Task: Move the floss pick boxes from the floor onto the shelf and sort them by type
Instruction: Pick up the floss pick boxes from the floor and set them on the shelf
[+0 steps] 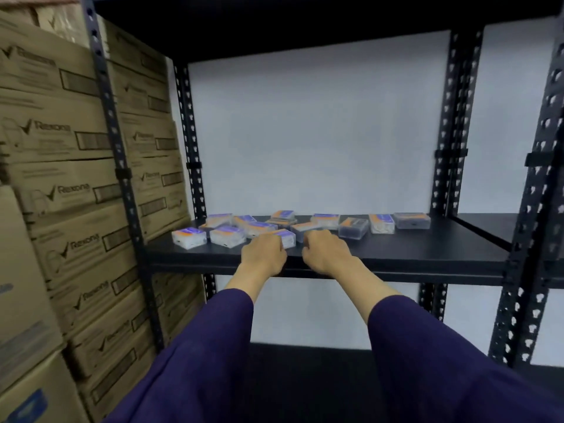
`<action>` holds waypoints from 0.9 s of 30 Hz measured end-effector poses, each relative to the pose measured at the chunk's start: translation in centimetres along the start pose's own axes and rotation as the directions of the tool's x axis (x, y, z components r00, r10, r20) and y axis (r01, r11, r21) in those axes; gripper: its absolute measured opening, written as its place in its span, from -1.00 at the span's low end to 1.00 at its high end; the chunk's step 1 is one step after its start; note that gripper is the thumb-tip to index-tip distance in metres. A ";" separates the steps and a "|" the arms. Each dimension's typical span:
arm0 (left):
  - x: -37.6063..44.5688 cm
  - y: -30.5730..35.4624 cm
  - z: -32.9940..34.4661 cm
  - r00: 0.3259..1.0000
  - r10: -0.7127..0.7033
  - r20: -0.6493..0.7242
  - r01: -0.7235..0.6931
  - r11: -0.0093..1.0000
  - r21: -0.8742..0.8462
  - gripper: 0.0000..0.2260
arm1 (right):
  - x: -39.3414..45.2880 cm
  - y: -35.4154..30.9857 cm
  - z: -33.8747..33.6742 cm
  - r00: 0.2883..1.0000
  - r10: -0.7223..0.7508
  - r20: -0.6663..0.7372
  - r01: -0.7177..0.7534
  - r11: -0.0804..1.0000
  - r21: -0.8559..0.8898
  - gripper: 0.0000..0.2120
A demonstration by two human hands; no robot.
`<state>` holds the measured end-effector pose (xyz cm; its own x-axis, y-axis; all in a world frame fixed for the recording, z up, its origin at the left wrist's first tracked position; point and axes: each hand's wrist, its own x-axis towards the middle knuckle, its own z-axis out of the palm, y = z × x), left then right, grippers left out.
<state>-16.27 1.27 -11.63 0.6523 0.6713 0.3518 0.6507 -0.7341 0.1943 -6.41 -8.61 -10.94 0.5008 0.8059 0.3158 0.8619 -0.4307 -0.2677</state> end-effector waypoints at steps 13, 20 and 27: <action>8.0 -2.5 5.4 0.991 0.036 -0.128 -0.028 0.997 0.070 -0.56 | 9.7 2.9 3.6 0.999 -0.010 -0.037 0.006 0.996 -0.088 -0.58; 8.8 -4.3 9.0 0.964 -0.013 -0.267 -0.045 0.977 -0.209 -0.54 | 13.5 4.8 5.6 0.999 -0.020 0.037 0.023 0.997 -0.079 -0.52; 8.8 -4.2 9.1 0.962 -0.033 -0.271 -0.036 0.969 -0.244 -0.55 | 13.8 5.9 7.2 0.997 0.005 0.078 -0.008 0.999 0.037 -0.50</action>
<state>-9.72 11.18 -17.69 0.5009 0.6422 0.5803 0.5121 -0.7604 0.3995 5.02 2.86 -14.76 0.4971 0.8331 0.2425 0.8545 -0.4215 -0.3035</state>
